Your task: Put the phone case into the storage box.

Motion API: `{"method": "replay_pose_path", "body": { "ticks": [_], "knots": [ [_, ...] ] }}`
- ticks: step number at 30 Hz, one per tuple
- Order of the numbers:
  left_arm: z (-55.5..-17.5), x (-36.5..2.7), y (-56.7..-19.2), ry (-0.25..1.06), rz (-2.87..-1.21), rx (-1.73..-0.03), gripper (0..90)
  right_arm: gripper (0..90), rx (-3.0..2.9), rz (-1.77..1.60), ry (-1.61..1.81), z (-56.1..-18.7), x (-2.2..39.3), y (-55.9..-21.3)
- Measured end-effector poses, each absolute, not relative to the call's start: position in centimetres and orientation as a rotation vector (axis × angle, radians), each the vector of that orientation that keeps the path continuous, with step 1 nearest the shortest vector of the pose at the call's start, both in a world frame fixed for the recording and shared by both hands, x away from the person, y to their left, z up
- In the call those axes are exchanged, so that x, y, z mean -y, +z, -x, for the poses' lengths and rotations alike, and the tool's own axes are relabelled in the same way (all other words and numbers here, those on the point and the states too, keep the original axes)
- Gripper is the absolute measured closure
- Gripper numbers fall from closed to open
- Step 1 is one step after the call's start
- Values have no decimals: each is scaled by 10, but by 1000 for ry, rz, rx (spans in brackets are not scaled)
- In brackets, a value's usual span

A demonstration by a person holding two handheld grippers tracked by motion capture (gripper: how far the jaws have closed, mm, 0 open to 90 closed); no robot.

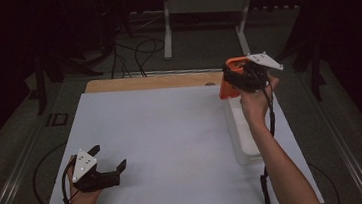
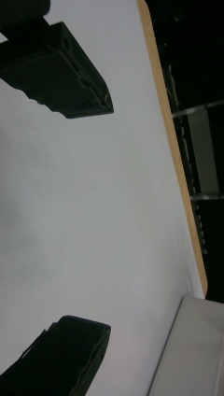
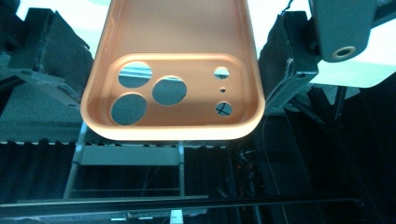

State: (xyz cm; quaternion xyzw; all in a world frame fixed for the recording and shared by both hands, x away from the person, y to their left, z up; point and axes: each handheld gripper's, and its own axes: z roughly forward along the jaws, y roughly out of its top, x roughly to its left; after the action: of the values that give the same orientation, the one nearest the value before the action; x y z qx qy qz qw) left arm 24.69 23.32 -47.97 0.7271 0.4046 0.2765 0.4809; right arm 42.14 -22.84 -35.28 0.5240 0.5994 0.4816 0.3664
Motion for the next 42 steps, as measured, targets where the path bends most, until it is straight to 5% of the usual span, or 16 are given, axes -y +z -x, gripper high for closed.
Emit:
{"method": "replay_pose_path", "body": {
  "ticks": [42],
  "knots": [
    [-247,-233,-480,675,-1772,-984,0,166,-1480,-1445,1138,-443,245,-363]
  ]
}}
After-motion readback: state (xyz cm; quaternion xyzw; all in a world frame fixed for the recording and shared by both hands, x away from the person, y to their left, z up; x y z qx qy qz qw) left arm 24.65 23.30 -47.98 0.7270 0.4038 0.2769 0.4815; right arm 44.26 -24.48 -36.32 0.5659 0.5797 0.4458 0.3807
